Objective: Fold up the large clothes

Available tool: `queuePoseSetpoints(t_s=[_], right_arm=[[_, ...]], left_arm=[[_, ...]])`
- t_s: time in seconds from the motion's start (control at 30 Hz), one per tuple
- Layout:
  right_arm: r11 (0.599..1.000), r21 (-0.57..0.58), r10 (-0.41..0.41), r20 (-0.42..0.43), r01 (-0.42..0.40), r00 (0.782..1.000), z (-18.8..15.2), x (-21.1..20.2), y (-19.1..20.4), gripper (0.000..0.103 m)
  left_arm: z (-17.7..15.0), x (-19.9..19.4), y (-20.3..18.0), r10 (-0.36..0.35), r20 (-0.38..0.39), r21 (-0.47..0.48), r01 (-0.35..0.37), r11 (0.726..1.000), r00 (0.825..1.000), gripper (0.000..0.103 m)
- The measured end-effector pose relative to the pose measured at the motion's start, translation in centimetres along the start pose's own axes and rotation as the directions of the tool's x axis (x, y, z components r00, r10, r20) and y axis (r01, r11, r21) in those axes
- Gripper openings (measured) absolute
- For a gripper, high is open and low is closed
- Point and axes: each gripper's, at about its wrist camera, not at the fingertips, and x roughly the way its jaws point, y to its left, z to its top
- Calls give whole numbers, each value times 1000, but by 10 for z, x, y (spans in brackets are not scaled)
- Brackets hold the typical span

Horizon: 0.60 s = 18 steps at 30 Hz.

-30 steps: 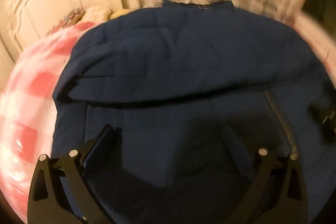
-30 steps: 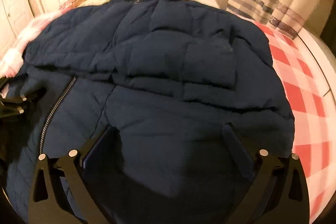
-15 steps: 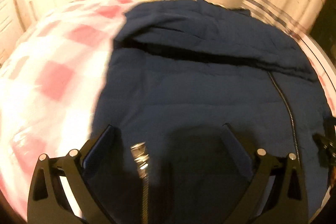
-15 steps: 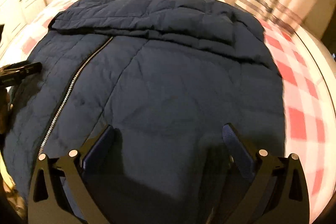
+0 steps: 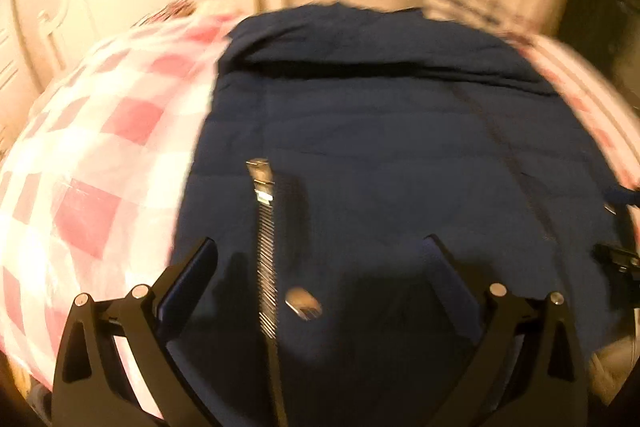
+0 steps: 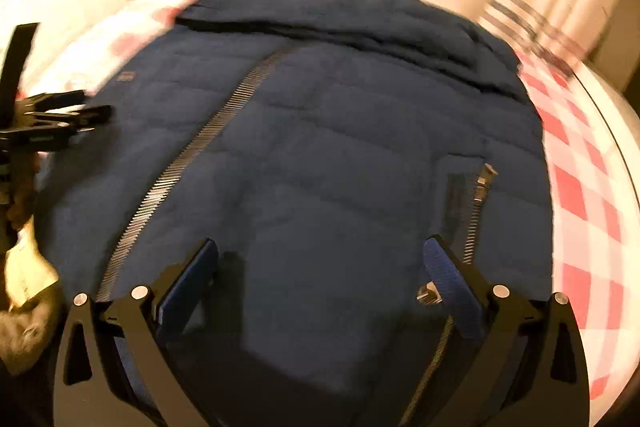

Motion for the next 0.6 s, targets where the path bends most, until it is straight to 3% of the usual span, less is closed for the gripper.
queuePoseSetpoints(t_s=[0.1, 0.17, 0.2, 0.3, 0.37, 0.43, 0.53, 0.57, 0.6], right_arm=[[996, -85, 26, -8, -26, 1000, -20, 4, 20, 98], [997, -73, 26, 39, -23, 999, -32, 10, 18, 99], [998, -56, 35, 39, -33, 999, -33, 10, 16, 99], [999, -37, 6, 15, -5, 1000, -29, 2, 15, 98], [998, -56, 4, 56, -1, 998, -30, -14, 22, 98], [997, -82, 17, 86, -10, 996, -36, -23, 28, 98], [996, -84, 34, 38, -31, 999, -53, -5, 26, 99], [997, -62, 53, 77, -49, 996, -57, -9, 23, 99], [997, -51, 60, 83, -56, 995, -59, -10, 22, 98]], left_arm=[[-22, 2, -35, -19, -31, 118, 23, 993, 999, 101], [-39, 2, -48, 48, 23, 179, -52, 982, 999, 101], [-44, 0, -50, 59, 52, 179, -67, 982, 997, 101], [-40, -11, -43, 44, 6, 115, -44, 992, 999, 100], [-38, -24, -37, 3, 66, 106, -9, 994, 998, 100], [-45, -41, -46, -28, 118, 148, 10, 989, 993, 101], [-69, -25, -68, 5, 51, 263, -18, 965, 999, 101], [-79, -26, -65, 0, 105, 246, -26, 969, 994, 101], [-82, -27, -61, -12, 99, 225, -10, 974, 995, 101]])
